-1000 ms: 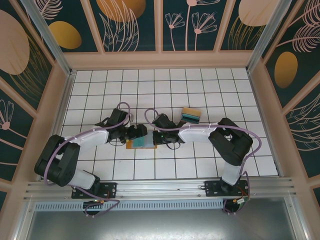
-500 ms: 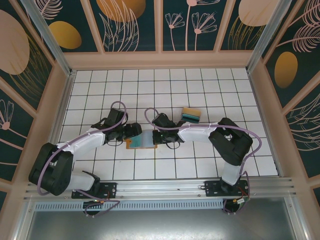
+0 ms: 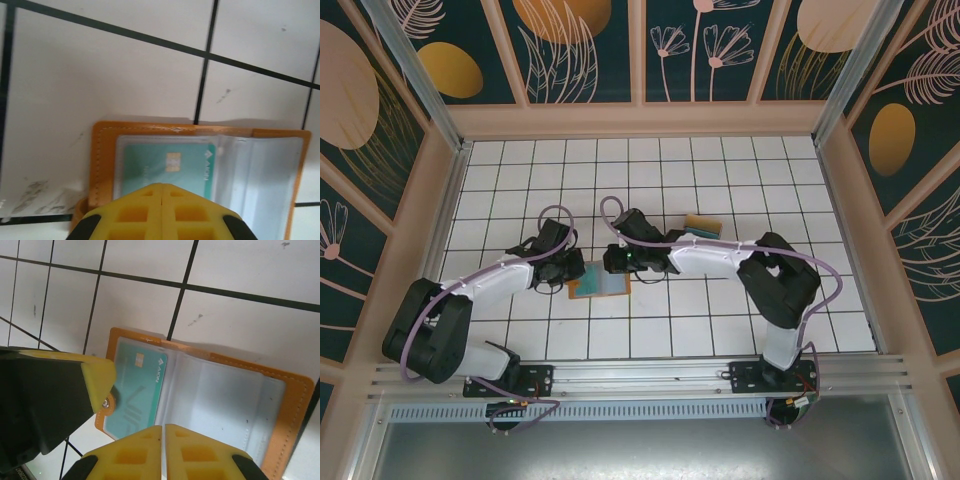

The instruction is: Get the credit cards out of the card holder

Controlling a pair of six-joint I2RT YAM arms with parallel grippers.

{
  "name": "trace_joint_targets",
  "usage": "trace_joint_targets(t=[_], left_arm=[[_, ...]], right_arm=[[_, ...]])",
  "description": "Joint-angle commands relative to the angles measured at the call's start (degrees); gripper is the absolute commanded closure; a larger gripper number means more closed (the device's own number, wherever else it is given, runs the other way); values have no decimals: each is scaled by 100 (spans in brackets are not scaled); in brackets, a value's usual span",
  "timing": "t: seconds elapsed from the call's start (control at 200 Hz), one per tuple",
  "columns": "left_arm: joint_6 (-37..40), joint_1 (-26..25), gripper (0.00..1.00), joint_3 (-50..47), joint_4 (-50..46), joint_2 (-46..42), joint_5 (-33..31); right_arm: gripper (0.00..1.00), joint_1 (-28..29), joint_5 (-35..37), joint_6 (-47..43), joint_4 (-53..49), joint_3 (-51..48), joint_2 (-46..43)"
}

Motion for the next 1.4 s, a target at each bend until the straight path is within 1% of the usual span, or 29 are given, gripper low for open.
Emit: trace_joint_targets(t=[0.0, 0.065, 0.15, 0.656, 1.016, 1.391], left_arm=[[-81, 22, 95, -30, -301, -14, -432], [-126, 35, 96, -38, -364, -15, -559], [-123, 40, 97, -56, -331, 20, -496], [-120, 41, 100, -141, -227, 380, -117], [-166, 40, 100, -271, -13, 295, 170], [-175, 40, 100, -301, -39, 238, 151]], right_arm=[[89, -10, -300, 124, 116, 181, 190], [88, -10, -359, 126, 100, 259, 257], [85, -10, -360, 166, 26, 355, 339], [85, -10, -911, 192, -120, 859, 946], [82, -66, -1108, 345, -159, 795, 1146], [82, -97, -1100, 451, -333, 802, 1295]])
